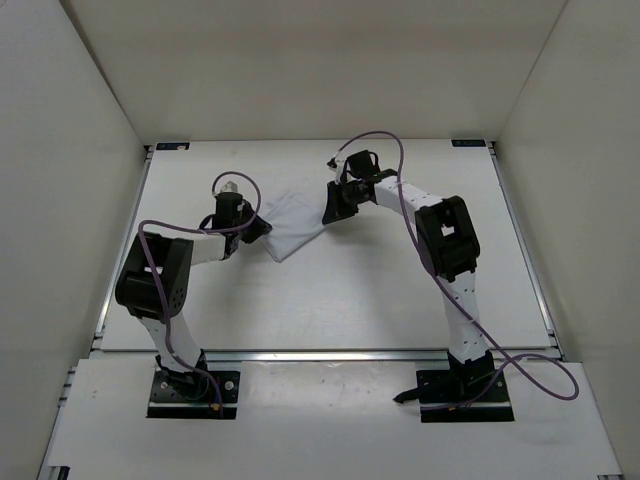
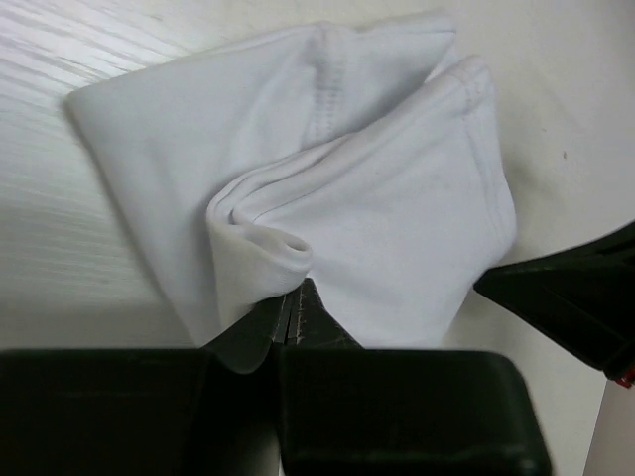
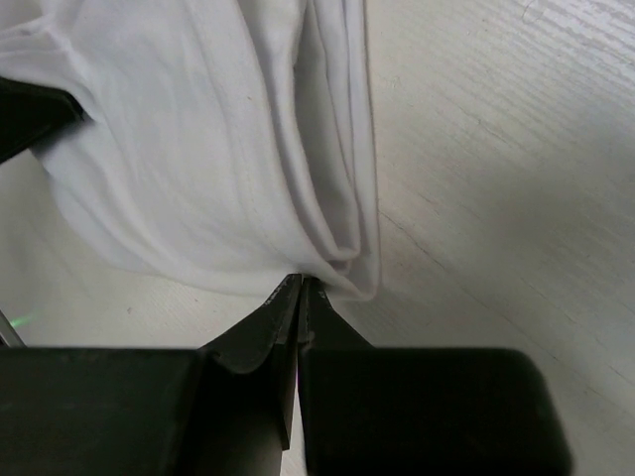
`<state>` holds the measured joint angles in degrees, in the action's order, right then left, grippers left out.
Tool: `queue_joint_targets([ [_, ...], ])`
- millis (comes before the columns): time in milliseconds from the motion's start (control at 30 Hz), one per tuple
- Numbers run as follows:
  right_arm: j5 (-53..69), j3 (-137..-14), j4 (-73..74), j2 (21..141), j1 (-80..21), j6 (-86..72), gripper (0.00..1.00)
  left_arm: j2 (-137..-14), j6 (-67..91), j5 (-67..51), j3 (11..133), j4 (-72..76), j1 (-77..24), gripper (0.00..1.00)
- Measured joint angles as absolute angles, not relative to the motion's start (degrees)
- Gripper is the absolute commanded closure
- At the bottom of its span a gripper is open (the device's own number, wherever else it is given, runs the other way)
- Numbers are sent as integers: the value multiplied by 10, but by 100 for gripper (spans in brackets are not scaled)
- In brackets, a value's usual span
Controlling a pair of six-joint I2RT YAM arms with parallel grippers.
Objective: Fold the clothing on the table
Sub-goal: Fold the skirt
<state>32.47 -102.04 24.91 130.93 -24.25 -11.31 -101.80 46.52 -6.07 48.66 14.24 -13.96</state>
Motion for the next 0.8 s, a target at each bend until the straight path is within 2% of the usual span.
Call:
queue_joint_targets([
  [367, 327, -1034, 265, 1326, -243, -105, 100, -1011, 465, -60, 476, 137, -105, 100],
  [567, 322, -1046, 280, 1329, -241, -104, 100, -993, 458, -88, 479, 134, -81, 94],
  [800, 309, -1024, 293, 1277, -223, -105, 100, -1017, 390, -65, 638, 50, -72, 96],
])
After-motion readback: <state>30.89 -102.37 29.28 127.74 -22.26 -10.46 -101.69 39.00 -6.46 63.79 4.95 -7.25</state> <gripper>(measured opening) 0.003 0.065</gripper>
